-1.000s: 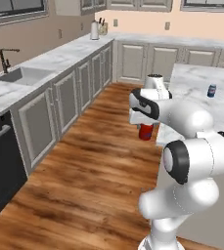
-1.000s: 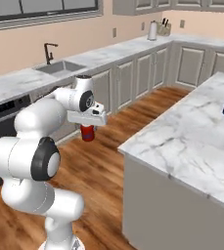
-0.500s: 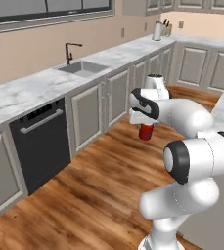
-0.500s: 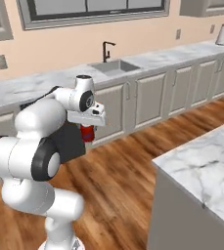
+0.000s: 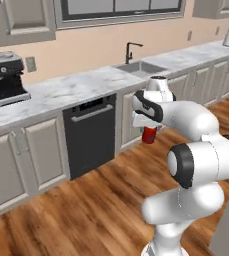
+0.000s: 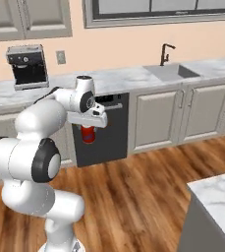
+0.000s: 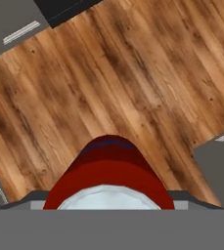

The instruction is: Four empty soda cans are scattered around the kitchen. Gather all the cans and cluster them next to the stove for recycling.

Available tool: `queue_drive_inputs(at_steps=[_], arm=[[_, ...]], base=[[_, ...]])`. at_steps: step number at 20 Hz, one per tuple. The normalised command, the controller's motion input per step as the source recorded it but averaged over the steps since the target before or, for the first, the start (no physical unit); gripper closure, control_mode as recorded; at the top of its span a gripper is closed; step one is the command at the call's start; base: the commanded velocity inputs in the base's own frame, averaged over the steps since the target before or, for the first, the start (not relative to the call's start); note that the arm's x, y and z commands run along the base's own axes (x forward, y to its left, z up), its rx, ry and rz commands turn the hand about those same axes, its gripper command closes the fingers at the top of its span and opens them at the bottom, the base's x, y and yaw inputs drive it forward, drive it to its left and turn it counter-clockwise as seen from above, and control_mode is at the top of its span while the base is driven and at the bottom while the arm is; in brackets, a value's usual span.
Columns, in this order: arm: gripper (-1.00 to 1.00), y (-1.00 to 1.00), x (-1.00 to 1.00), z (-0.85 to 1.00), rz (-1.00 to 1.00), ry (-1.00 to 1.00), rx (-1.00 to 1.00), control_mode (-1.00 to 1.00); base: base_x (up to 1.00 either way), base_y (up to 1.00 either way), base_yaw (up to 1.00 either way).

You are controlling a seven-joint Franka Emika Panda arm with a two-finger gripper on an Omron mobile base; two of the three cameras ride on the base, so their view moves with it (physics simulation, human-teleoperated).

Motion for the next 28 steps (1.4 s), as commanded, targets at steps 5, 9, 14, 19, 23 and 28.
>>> queue_drive_inputs(at_steps=[5, 9, 14, 19, 23, 28], arm=[[1.00, 0.00, 0.00, 0.00, 0.00, 0.00, 0.00, 1.00], [1.00, 0.00, 0.00, 0.00, 0.00, 0.00, 0.00, 1.00], [1.00, 0.00, 0.00, 0.00, 0.00, 0.00, 0.00, 1.00], [1.00, 0.00, 0.00, 0.00, 0.00, 0.00, 0.00, 1.00], [1.00, 0.00, 0.00, 0.00, 0.00, 0.00, 0.00, 1.00], [1.00, 0.00, 0.00, 0.00, 0.00, 0.00, 0.00, 1.00]], base=[[-0.13, 0.07, 0.50], [-0.11, 0.06, 0.50], [-0.11, 0.07, 0.50], [-0.12, 0.06, 0.50], [-0.11, 0.03, 0.50], [-0.01, 0.00, 0.50]])
